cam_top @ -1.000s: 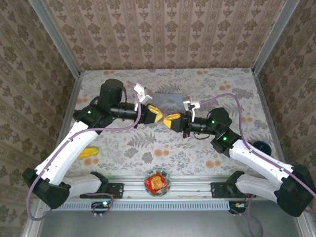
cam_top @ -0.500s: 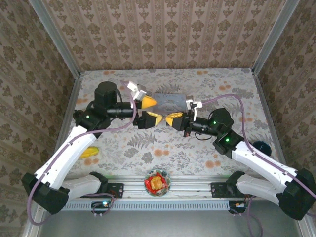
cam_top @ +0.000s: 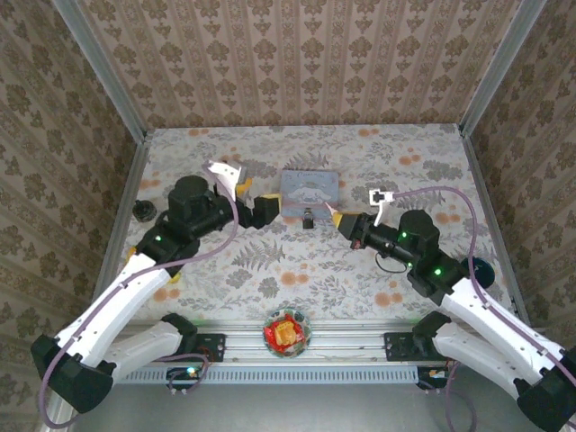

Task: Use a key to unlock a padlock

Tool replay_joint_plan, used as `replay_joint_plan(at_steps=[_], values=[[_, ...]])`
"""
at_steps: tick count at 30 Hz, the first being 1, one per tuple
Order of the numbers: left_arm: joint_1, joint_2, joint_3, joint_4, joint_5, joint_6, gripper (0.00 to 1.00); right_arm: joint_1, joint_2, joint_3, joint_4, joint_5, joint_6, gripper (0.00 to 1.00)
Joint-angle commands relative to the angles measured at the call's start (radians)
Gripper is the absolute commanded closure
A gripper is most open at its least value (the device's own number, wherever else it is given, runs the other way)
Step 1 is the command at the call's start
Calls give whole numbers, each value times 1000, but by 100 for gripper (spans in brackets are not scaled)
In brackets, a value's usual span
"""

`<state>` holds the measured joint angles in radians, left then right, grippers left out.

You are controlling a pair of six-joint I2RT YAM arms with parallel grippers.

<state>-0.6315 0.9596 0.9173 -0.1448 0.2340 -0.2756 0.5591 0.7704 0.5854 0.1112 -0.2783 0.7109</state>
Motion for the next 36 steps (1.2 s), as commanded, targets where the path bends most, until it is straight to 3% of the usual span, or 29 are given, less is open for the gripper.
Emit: replay_joint_plan(at_steps=[1, 6, 16, 20, 25, 36], values=[[-29, -12, -54, -3, -209, -58, 0, -13, -55, -39, -90, 64, 52, 100], [-52, 28, -143, -15, -283, -152, 0, -41, -134, -96, -150, 107, 102, 100], [-118, 147, -293, 110, -363, -335, 0, -88, -226, -168, -211, 137, 151, 100], [-186, 232, -282, 123, -446, -331, 0, -96, -224, -165, -233, 145, 146, 100], [-247, 359, -255, 187, -470, -330, 9, -108, -229, -149, -277, 177, 136, 100], [-307, 613, -121, 209, -572, -334, 10, -146, -256, -131, -355, 209, 105, 100]])
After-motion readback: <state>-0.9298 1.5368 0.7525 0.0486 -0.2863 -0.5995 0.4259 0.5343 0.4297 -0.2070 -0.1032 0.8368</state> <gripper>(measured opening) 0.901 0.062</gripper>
